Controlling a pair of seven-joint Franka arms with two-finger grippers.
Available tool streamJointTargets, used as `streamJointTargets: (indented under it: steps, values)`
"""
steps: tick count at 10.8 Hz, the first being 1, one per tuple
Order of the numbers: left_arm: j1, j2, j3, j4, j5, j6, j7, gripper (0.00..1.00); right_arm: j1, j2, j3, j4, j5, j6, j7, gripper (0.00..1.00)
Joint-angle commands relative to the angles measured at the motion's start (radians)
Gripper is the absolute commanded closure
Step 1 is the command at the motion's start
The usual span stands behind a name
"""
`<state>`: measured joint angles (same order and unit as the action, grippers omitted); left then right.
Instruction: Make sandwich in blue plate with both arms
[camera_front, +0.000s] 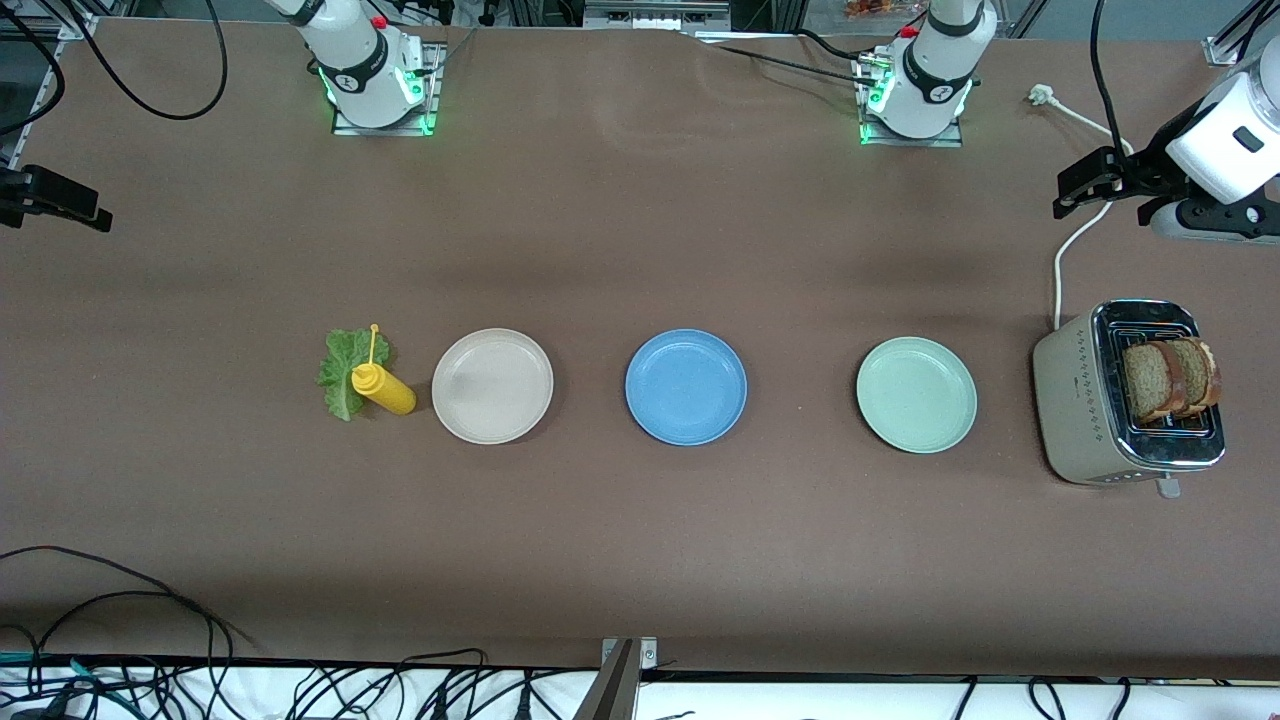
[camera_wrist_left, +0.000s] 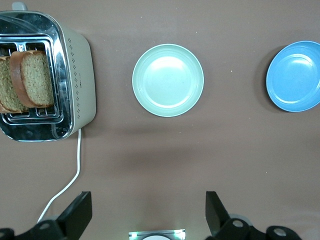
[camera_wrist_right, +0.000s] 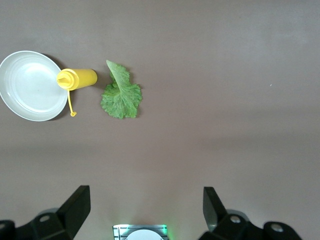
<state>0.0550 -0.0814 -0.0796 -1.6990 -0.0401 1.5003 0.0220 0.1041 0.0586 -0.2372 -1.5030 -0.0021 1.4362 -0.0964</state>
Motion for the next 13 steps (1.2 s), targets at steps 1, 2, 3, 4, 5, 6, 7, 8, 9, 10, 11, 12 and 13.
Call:
streamJointTargets:
  steps: [1, 2, 3, 4, 5, 6, 7, 8, 9, 10, 11, 12, 13]
  values:
    - [0.006, 0.012, -0.005, 0.025, 0.017, -0.008, 0.019, 0.00, -0.003, -0.006, 0.010, 0.015, 0.001, -0.022, -0.016, 0.00]
    - [0.006, 0.012, -0.005, 0.025, 0.017, -0.008, 0.019, 0.00, -0.001, -0.006, 0.012, 0.015, 0.001, -0.022, -0.016, 0.00]
    - [0.008, 0.012, -0.005, 0.025, 0.017, -0.008, 0.019, 0.00, -0.001, -0.006, 0.012, 0.015, 0.001, -0.022, -0.016, 0.00]
    - [0.008, 0.012, -0.005, 0.025, 0.019, -0.008, 0.019, 0.00, -0.001, -0.006, 0.010, 0.015, 0.001, -0.022, -0.016, 0.00]
    - [0.008, 0.012, -0.005, 0.025, 0.017, -0.008, 0.019, 0.00, -0.001, -0.008, 0.010, 0.015, -0.001, -0.022, -0.016, 0.00]
    - [0.008, 0.012, -0.005, 0.025, 0.019, -0.008, 0.019, 0.00, -0.001, -0.006, 0.012, 0.015, -0.001, -0.022, -0.016, 0.00]
    - [0.012, 0.012, -0.005, 0.025, 0.019, -0.008, 0.019, 0.00, -0.001, -0.008, 0.012, 0.015, -0.001, -0.022, -0.016, 0.00]
    - [0.017, 0.012, -0.005, 0.025, 0.019, -0.008, 0.021, 0.00, -0.001, -0.008, 0.012, 0.015, -0.001, -0.023, -0.016, 0.00]
    - [0.025, 0.012, -0.005, 0.025, 0.019, -0.008, 0.021, 0.00, -0.001, -0.006, 0.013, 0.015, -0.001, -0.023, -0.016, 0.00]
    - [0.026, 0.017, -0.005, 0.025, 0.019, -0.006, 0.021, 0.00, -0.001, -0.008, 0.013, 0.015, -0.001, -0.023, -0.016, 0.00]
    - [0.032, 0.025, -0.005, 0.027, 0.020, -0.006, 0.021, 0.00, -0.001, -0.006, 0.015, 0.015, -0.001, -0.022, -0.016, 0.00]
    - [0.034, 0.031, -0.003, 0.027, 0.020, -0.005, 0.021, 0.00, -0.001, -0.006, 0.015, 0.015, -0.001, -0.022, -0.016, 0.00]
    - [0.042, 0.047, -0.002, 0.045, 0.022, -0.003, 0.022, 0.00, -0.001, -0.006, 0.013, 0.015, -0.001, -0.022, -0.016, 0.00]
